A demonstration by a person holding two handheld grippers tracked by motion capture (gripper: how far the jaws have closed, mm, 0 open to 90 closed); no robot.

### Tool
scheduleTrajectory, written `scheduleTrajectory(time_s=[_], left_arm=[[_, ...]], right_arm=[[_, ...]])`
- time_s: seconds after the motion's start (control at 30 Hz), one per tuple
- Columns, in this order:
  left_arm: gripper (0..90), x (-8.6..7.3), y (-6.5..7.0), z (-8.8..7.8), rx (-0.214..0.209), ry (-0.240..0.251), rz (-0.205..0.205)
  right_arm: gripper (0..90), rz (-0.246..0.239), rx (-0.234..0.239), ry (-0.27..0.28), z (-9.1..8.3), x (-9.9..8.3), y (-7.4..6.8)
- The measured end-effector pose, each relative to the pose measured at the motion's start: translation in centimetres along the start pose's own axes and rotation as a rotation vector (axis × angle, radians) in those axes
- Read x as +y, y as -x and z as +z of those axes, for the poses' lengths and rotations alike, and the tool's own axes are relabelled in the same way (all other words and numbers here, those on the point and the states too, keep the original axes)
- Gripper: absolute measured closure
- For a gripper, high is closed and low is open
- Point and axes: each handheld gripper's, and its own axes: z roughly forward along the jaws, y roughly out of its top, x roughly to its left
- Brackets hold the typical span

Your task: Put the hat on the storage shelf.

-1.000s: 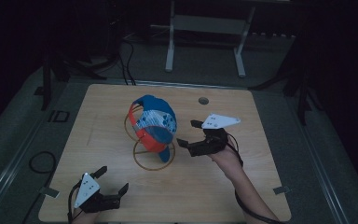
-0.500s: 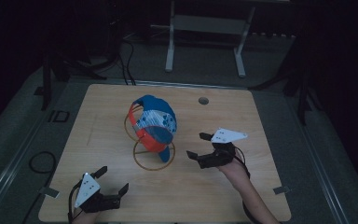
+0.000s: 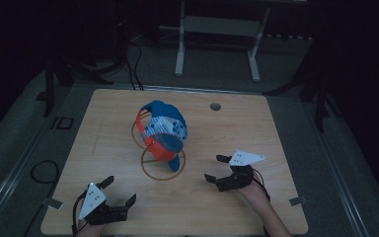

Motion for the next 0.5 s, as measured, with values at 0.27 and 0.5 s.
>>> scheduleTrajectory(time_s=[0.27, 0.5], left_arm=[[1.8, 0.0, 0.0, 0.1, -0.002, -0.004, 0.002], [1.8, -0.1, 0.1, 0.1, -0.002, -0.005, 0.002]], right_arm=[[13.5, 0.004, 0.013, -0.034, 0.2, -2.3, 0.0], [13.9, -0.025, -0.004, -0.047, 0.4, -3.3, 0.0]])
